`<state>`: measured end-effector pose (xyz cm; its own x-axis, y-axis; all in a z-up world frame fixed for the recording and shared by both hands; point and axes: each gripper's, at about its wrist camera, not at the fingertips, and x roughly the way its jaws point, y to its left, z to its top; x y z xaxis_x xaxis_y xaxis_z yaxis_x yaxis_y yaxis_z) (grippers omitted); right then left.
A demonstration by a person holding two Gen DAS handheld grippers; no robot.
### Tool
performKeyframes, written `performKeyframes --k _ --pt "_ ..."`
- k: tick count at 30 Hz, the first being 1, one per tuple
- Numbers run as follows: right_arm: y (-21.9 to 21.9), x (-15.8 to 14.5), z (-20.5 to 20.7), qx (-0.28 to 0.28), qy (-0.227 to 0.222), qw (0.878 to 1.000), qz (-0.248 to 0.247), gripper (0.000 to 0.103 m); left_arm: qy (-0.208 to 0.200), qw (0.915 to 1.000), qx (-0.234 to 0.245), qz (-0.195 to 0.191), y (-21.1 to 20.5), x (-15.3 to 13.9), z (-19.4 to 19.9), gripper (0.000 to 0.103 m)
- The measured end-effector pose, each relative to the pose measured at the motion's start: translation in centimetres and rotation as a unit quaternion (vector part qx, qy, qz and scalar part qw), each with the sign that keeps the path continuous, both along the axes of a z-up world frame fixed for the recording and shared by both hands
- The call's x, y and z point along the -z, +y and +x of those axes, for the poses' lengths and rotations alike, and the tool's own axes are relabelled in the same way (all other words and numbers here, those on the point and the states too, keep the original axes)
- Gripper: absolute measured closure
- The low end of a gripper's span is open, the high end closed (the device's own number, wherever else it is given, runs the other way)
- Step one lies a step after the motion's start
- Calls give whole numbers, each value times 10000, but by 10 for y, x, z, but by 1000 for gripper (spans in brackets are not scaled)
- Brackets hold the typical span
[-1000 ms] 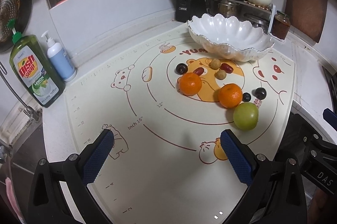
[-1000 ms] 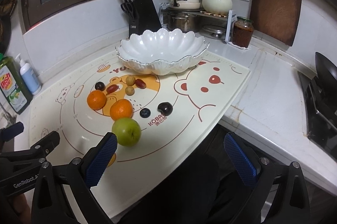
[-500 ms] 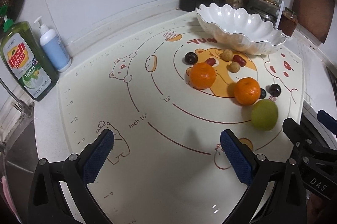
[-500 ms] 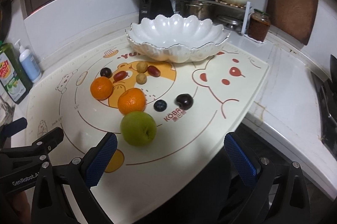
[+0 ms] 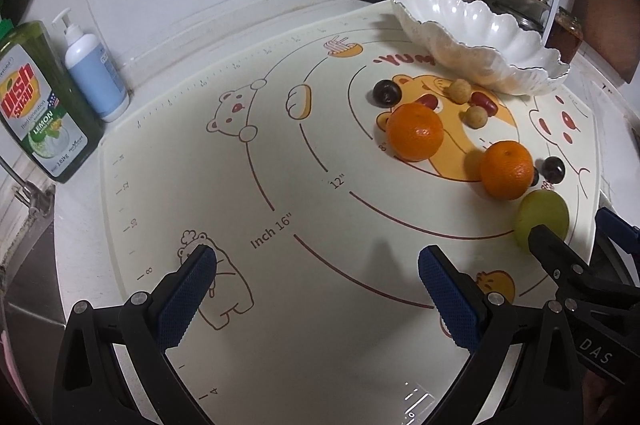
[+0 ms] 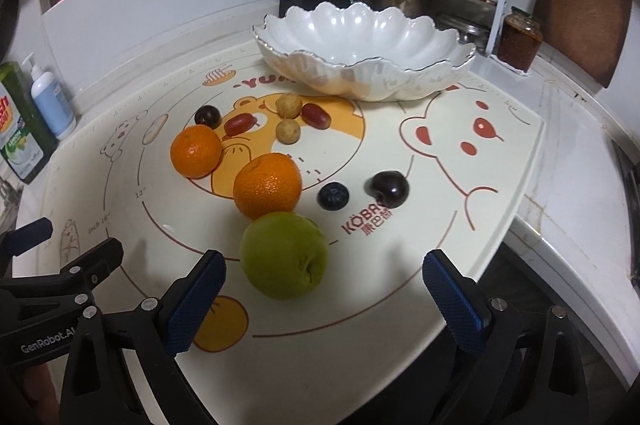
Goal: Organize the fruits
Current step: 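Reach the right gripper to the green apple and close on it, then lift the green apple with the right gripper while the left gripper grasps a mandarin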
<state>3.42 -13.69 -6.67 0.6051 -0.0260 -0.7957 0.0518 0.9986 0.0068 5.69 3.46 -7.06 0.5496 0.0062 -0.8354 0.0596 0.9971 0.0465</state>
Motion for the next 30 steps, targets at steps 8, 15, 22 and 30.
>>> performKeyframes --k 8,15,22,30 --pt "6 12 12 -138 190 9997 58 18 101 9999 -93 3 5 8 8 0" --pt "10 22 23 -237 337 9990 193 36 180 9998 -119 23 6 12 13 0" --pt "11 20 24 -305 251 9989 245 53 169 9998 -67 49 3 12 15 0" --pt "-2 15 17 -171 157 9995 205 53 99 9999 95 2 -13 7 15 0"
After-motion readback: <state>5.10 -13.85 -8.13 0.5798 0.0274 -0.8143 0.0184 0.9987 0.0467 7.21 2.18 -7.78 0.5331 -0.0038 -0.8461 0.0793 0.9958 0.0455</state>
